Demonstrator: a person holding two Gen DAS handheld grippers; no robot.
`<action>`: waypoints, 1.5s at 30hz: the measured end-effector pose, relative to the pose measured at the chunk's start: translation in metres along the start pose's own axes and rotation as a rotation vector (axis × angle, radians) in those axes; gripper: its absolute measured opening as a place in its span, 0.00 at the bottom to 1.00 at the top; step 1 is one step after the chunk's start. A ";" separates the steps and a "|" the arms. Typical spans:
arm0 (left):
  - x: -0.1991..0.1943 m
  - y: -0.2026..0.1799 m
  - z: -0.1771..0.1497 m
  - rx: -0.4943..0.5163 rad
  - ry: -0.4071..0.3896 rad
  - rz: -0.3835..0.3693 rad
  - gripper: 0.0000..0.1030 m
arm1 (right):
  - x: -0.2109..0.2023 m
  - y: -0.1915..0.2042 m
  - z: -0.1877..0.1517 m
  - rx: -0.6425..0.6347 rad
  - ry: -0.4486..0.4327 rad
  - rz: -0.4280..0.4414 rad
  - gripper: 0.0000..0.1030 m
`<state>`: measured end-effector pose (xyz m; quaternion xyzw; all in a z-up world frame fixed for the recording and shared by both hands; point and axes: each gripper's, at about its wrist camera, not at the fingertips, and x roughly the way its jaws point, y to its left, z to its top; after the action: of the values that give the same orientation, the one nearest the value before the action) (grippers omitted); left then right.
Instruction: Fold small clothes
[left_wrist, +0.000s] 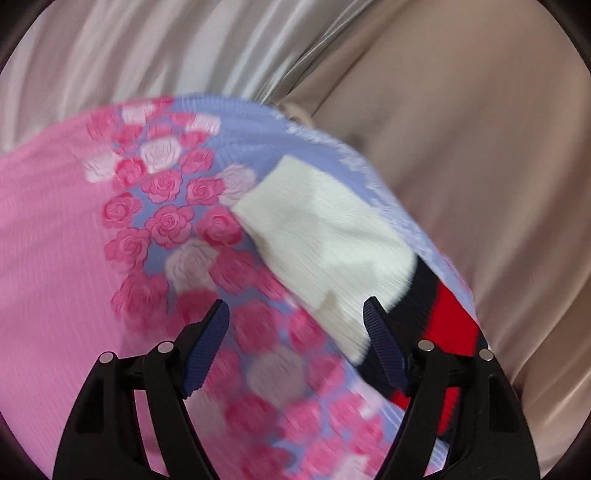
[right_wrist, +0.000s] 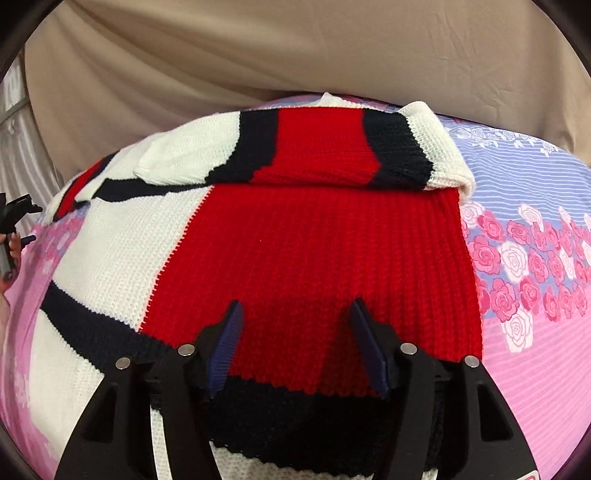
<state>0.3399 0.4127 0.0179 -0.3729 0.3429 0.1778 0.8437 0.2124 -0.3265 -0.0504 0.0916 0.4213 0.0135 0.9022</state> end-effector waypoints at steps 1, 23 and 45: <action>0.005 0.005 0.000 -0.025 -0.004 -0.015 0.70 | -0.002 -0.002 -0.001 0.002 -0.003 0.000 0.58; -0.144 -0.284 -0.163 0.703 -0.192 -0.518 0.07 | -0.009 0.000 -0.005 0.016 -0.028 -0.007 0.62; -0.043 -0.205 -0.244 0.324 0.118 -0.345 0.62 | -0.022 -0.035 0.060 0.182 -0.090 0.150 0.68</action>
<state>0.3148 0.0921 0.0335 -0.2952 0.3468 -0.0483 0.8889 0.2421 -0.3723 -0.0023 0.2046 0.3718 0.0384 0.9047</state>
